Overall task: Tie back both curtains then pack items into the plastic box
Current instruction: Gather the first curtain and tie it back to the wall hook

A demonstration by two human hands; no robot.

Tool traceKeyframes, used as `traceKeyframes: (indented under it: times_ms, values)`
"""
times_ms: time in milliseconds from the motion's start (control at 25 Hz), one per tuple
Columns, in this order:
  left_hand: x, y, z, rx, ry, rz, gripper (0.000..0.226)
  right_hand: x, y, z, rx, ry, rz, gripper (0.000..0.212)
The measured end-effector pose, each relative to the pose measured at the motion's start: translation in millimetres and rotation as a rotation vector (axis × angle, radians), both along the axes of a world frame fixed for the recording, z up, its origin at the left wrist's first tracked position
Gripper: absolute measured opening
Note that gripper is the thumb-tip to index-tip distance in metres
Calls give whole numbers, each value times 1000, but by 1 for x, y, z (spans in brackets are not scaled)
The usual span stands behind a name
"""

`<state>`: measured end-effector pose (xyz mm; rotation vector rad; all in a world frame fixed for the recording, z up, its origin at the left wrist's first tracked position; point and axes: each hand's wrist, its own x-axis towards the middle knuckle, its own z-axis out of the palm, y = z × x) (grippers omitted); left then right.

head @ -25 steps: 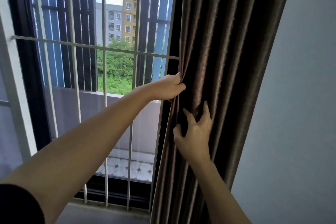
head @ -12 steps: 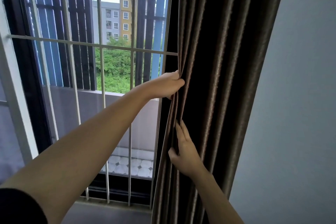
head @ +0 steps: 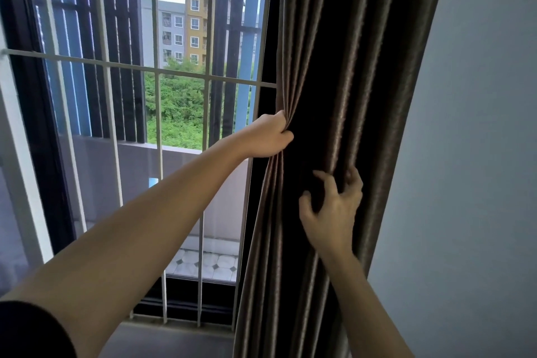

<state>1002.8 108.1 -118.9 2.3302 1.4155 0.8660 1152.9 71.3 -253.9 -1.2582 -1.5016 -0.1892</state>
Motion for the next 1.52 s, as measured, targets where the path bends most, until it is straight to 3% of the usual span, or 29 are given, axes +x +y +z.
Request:
traceKeyframes:
  times_ms: [160, 280, 440, 640, 720, 800, 840, 920, 1080, 1280, 1440, 1520]
  values:
    - [-1, -2, -2, -31, -17, -6, 18, 0, 14, 17, -199, -88, 122, 60]
    - [-2, 1, -3, -38, -58, -3, 13, -8, 3, -10, -296, -206, 305, 65]
    - [3, 4, -6, -39, -71, 12, 13, -13, 0, -40, -483, -172, 518, 69]
    - [14, 4, -8, 9, -110, -8, 42, -17, 4, -42, -531, -214, 589, 70]
    - [19, 6, -11, 101, -30, 39, 51, -12, 1, -35, -475, -322, 494, 71]
    - [19, 8, -14, 148, -2, 84, 44, -4, -1, -25, -176, -347, 230, 60]
    - [19, 9, -14, 142, -11, 90, 41, 1, -1, -16, -33, -255, 117, 50]
    - [16, 10, -14, 123, -27, 72, 32, 8, 4, 8, 22, -50, 43, 42]
    - [15, 7, -13, 110, -29, 43, 19, 16, 29, 38, -334, -47, 231, 59]
    - [16, 11, -15, 52, -83, 28, 19, 10, 15, -24, -522, -224, 496, 65]
    - [23, 12, -16, -14, -154, -14, 38, 7, 5, -64, -602, -164, 569, 64]
    - [29, 10, -18, -4, -150, -17, 64, 3, 4, -69, -605, -168, 577, 63]
